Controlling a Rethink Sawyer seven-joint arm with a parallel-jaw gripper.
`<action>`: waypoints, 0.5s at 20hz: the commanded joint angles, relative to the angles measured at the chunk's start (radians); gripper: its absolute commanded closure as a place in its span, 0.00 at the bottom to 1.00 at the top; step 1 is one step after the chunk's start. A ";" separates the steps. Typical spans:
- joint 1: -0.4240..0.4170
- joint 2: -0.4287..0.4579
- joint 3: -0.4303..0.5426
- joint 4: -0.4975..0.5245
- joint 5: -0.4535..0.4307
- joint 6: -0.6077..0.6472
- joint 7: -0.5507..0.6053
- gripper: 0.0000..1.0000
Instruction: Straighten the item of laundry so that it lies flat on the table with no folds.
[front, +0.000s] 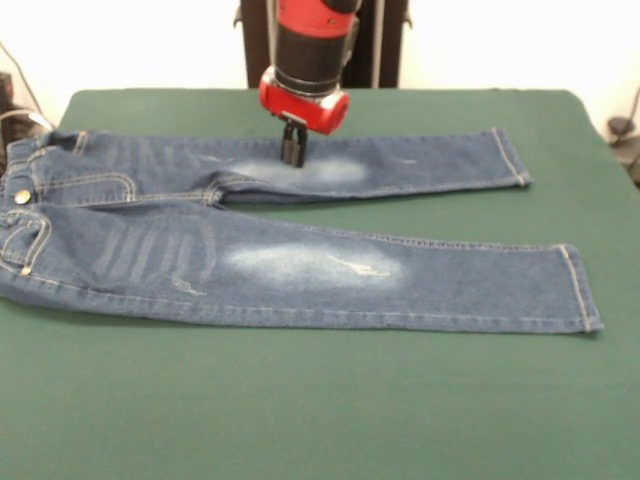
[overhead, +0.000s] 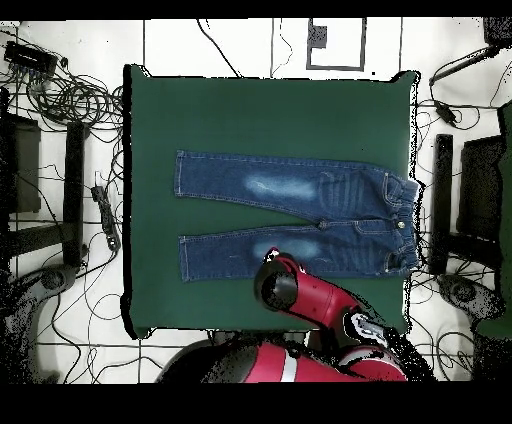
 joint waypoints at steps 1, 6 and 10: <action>0.018 0.250 0.128 -0.005 0.102 -0.179 0.311 1.00; 0.066 0.229 0.128 0.051 0.150 -0.167 0.335 1.00; 0.081 0.248 0.156 0.077 0.198 -0.227 0.374 1.00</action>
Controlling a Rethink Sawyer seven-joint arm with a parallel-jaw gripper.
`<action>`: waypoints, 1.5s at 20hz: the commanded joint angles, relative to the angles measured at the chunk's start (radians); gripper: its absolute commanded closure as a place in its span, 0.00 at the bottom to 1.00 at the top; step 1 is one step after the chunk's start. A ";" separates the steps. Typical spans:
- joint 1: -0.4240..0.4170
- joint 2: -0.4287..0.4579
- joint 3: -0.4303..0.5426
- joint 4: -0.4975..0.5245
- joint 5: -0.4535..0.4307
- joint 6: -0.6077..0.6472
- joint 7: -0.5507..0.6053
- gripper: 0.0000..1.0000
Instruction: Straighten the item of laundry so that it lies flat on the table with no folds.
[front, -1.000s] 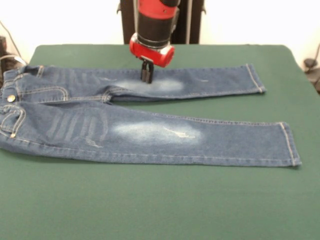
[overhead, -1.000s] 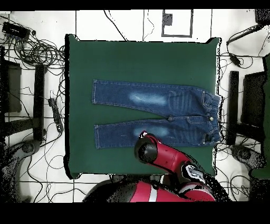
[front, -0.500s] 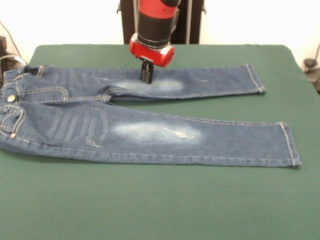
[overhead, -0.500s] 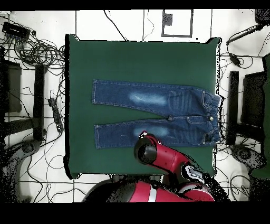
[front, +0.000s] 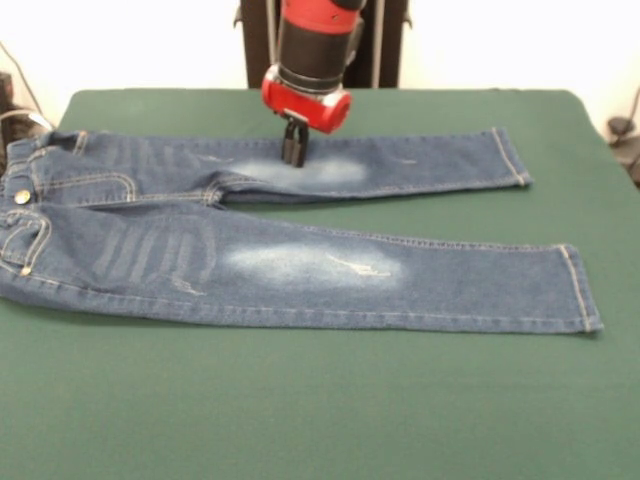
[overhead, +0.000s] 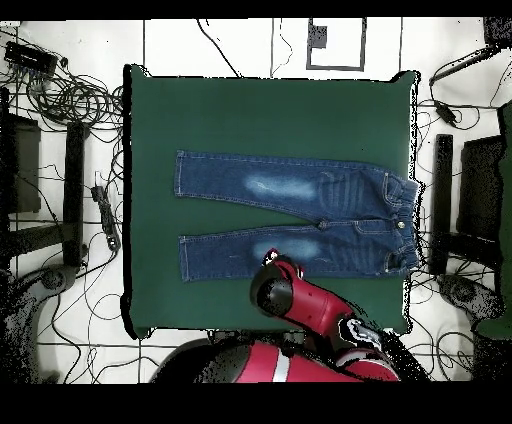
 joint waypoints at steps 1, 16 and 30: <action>0.061 0.251 0.173 0.034 0.151 -0.139 0.382 1.00; 0.135 0.255 0.184 0.078 0.291 -0.166 0.381 1.00; 0.166 0.198 0.209 0.171 0.398 -0.118 0.406 1.00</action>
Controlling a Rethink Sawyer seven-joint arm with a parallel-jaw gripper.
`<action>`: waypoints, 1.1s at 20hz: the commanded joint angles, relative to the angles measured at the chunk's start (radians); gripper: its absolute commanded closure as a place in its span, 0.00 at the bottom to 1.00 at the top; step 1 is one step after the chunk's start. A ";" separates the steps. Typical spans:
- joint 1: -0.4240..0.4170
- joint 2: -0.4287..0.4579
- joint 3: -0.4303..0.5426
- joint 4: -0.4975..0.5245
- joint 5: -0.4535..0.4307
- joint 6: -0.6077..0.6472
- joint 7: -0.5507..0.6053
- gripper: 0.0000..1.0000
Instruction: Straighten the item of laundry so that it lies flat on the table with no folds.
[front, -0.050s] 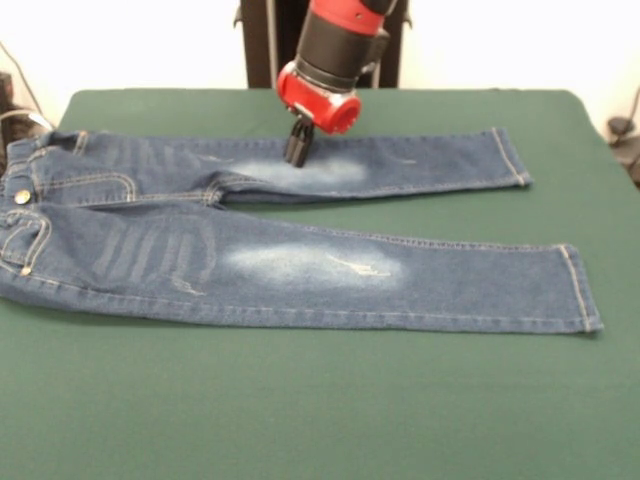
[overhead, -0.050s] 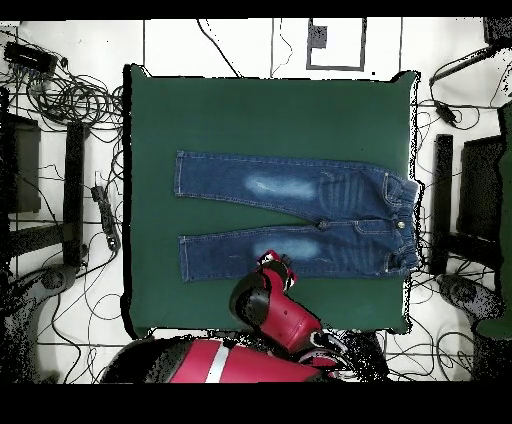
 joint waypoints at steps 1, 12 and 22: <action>0.067 0.158 0.220 0.057 0.120 0.153 0.325 1.00; 0.070 -0.021 0.217 0.190 0.136 0.260 0.285 1.00; 0.001 -0.171 0.286 0.332 0.091 0.206 0.384 1.00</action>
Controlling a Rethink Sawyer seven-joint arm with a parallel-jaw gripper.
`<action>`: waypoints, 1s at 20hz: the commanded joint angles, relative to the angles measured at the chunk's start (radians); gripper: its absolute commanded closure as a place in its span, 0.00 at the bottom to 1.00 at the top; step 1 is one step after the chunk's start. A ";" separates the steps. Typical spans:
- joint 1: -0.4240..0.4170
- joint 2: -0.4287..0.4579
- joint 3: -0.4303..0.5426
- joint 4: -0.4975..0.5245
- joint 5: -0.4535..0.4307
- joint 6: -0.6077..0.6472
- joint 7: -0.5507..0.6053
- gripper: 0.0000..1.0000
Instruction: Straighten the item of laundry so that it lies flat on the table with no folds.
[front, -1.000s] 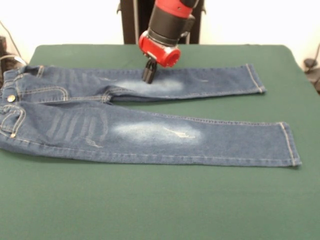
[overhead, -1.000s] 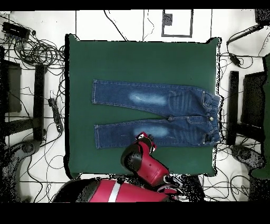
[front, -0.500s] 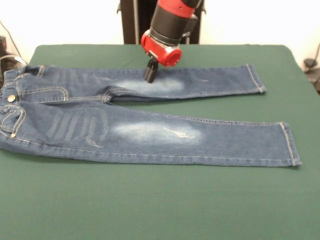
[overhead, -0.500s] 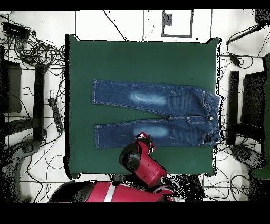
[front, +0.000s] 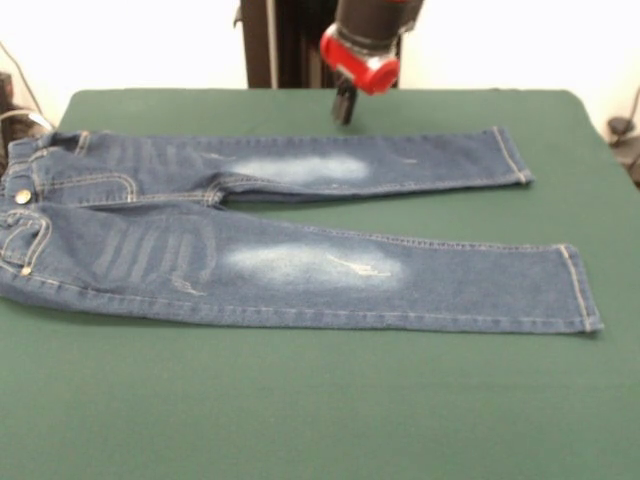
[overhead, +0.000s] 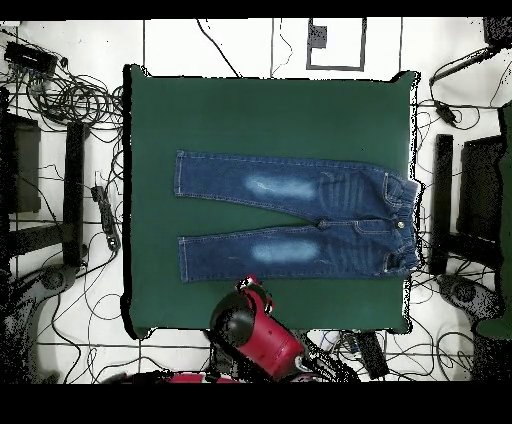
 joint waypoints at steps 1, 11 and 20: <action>-0.026 -0.064 0.214 0.151 -0.007 0.072 0.377 1.00; -0.059 0.020 0.107 -0.052 -0.026 0.107 0.169 1.00; -0.089 0.096 0.127 -0.245 -0.030 0.174 0.118 1.00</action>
